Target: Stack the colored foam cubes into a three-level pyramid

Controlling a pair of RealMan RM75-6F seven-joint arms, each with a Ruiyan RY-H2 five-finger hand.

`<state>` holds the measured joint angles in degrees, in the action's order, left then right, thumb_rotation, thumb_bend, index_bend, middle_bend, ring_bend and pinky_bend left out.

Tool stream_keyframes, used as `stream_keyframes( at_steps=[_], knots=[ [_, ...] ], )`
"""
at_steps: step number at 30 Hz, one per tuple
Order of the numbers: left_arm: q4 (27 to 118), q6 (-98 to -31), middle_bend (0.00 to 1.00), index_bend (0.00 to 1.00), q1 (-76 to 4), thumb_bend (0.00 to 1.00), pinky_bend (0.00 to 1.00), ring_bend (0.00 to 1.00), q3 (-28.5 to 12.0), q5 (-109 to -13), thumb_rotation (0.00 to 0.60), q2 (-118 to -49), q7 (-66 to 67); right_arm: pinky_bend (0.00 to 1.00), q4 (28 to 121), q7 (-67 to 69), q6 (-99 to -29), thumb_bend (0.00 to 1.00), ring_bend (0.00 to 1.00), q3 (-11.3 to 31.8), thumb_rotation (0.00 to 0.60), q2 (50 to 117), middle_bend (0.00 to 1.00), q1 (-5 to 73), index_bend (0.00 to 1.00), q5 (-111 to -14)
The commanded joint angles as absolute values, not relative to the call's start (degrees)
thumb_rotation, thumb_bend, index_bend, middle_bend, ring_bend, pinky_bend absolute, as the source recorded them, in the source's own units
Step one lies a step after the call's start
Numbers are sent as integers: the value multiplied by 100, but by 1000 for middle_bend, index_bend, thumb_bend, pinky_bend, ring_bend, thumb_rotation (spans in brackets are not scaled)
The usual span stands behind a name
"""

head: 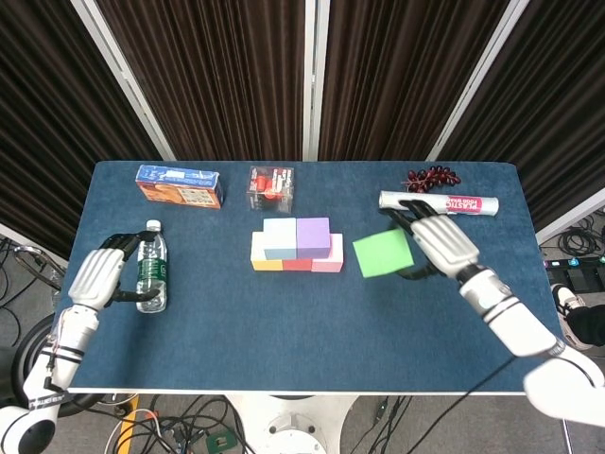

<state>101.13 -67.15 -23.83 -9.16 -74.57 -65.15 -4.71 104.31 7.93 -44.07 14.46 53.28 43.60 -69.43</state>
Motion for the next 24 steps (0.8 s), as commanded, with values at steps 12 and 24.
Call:
stream_keyframes(
  at_steps=[12, 24],
  knots=[
    [10001, -6600, 216, 174, -2449, 54, 159, 185, -949, -7371, 600, -6530, -553, 0, 10033, -1493, -3947, 159, 0, 1435, 600, 6360, 377, 7235, 115, -2417],
    [9899, -6563, 215, 174, -2453, 54, 159, 185, -945, -7373, 600, -6551, -713, 0, 9671, -2584, -4125, 159, 0, 964, 600, 6649, 376, 8519, 116, -543]
  ],
)
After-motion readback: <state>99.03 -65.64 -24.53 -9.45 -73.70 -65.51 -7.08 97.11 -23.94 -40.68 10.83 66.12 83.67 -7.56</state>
